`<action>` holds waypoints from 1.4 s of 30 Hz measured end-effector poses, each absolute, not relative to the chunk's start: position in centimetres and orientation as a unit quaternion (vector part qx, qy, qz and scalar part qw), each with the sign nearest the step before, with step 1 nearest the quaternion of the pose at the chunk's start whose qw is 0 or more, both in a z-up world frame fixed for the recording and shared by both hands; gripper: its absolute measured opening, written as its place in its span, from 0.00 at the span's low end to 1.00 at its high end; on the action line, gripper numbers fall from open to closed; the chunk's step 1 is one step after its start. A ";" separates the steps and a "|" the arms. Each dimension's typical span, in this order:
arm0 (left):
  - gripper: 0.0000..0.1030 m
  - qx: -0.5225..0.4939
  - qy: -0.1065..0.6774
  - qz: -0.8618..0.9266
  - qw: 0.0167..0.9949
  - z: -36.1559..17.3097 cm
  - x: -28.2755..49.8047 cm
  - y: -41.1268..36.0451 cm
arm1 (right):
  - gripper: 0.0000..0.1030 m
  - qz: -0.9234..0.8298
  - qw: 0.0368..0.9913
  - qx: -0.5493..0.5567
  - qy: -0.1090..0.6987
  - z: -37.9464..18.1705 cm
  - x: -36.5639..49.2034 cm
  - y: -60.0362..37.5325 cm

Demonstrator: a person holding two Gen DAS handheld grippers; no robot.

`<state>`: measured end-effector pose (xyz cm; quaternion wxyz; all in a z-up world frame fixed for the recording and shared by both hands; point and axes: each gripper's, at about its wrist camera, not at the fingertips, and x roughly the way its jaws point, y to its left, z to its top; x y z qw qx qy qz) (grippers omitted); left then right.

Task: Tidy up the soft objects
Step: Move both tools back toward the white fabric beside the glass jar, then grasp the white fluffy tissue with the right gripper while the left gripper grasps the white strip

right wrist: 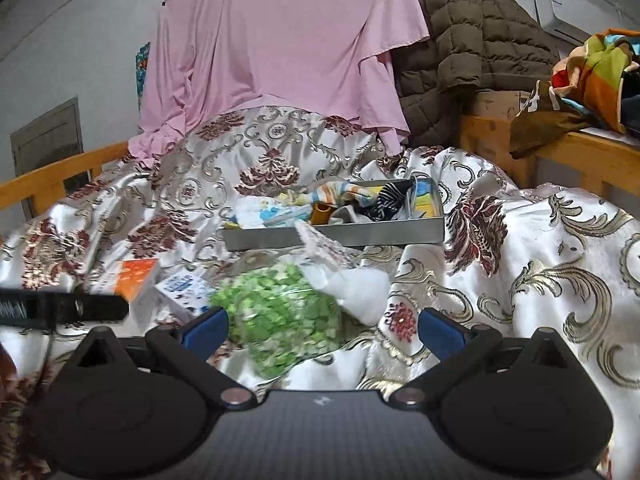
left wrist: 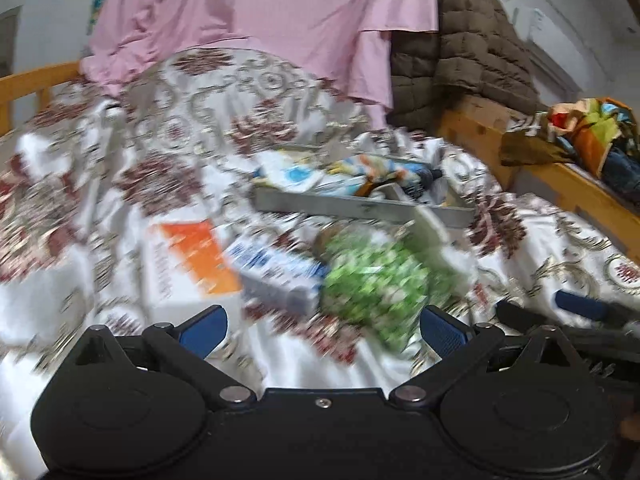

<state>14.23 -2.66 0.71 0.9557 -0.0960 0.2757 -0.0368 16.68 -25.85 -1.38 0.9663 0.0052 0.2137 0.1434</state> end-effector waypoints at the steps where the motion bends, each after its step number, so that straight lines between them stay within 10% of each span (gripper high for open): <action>1: 0.99 -0.095 0.275 -0.049 0.955 1.0 15.2 -2.9 | 1.00 0.143 0.966 0.006 0.215 -1.6 17.2 -26.0; 21: 0.98 -0.182 0.383 -0.173 0.889 0.5 33.5 -9.6 | 0.99 0.180 0.941 0.133 0.253 -4.6 25.9 -29.6; 36: 0.72 -0.157 0.408 -0.183 0.881 0.6 35.8 -12.1 | 0.83 0.200 0.921 0.186 0.278 -5.7 27.9 -29.9; 42: 0.37 -0.139 0.436 -0.154 0.876 0.2 36.6 -12.9 | 0.77 0.196 0.917 0.202 0.284 -5.5 28.0 -30.1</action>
